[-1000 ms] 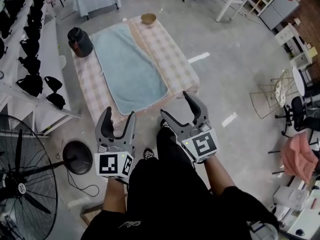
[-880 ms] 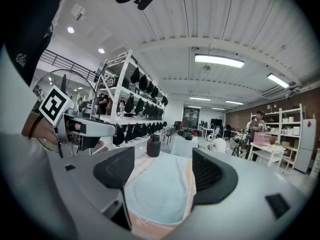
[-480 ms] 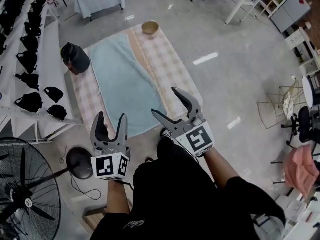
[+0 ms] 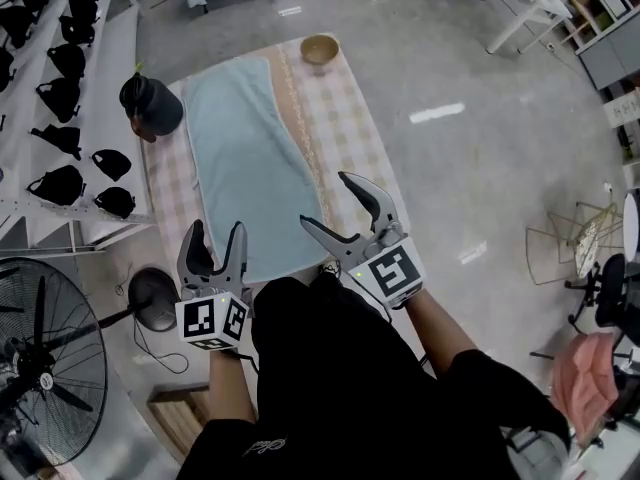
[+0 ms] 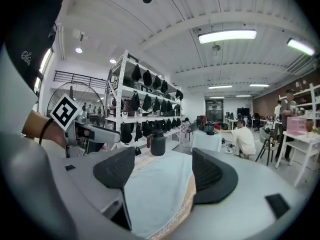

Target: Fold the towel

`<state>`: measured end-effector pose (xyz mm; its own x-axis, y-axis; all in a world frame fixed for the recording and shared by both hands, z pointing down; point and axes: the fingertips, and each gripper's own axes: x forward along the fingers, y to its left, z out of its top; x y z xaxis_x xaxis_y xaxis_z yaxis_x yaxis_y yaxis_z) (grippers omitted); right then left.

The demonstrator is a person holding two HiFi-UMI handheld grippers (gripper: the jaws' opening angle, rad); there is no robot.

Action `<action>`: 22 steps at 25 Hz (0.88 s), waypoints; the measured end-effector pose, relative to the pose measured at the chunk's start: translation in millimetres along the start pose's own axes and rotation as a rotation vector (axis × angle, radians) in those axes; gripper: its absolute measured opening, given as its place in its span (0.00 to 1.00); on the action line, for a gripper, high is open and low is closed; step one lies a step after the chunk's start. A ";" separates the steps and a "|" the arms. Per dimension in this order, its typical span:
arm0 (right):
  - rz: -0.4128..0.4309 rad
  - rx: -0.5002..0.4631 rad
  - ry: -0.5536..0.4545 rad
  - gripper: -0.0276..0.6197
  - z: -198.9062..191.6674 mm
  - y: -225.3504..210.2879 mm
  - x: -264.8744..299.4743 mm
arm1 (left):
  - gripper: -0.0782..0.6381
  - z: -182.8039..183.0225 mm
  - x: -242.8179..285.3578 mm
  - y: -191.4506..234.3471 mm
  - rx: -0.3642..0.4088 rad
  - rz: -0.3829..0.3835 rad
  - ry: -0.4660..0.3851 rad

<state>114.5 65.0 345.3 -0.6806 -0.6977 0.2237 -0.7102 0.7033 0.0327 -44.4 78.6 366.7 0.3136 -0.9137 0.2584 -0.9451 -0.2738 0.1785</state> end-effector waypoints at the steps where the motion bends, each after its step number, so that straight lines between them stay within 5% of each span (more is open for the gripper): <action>1: 0.012 0.007 0.003 0.57 -3.1 -0.5 3.8 | 0.52 -2.6 1.2 2.8 -0.004 0.009 0.011; 8: 0.095 0.094 0.082 0.57 -45.0 -2.6 36.7 | 0.52 -48.1 5.2 29.9 -0.048 0.058 0.127; 22: 0.126 0.154 0.367 0.57 -163.1 19.7 46.5 | 0.52 -179.4 -14.2 75.1 -0.139 0.121 0.398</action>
<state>98.2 68.7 515.3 -0.6746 -0.4924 0.5499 -0.6628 0.7321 -0.1576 -103.3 125.0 546.7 0.2385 -0.7422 0.6263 -0.9643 -0.1044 0.2434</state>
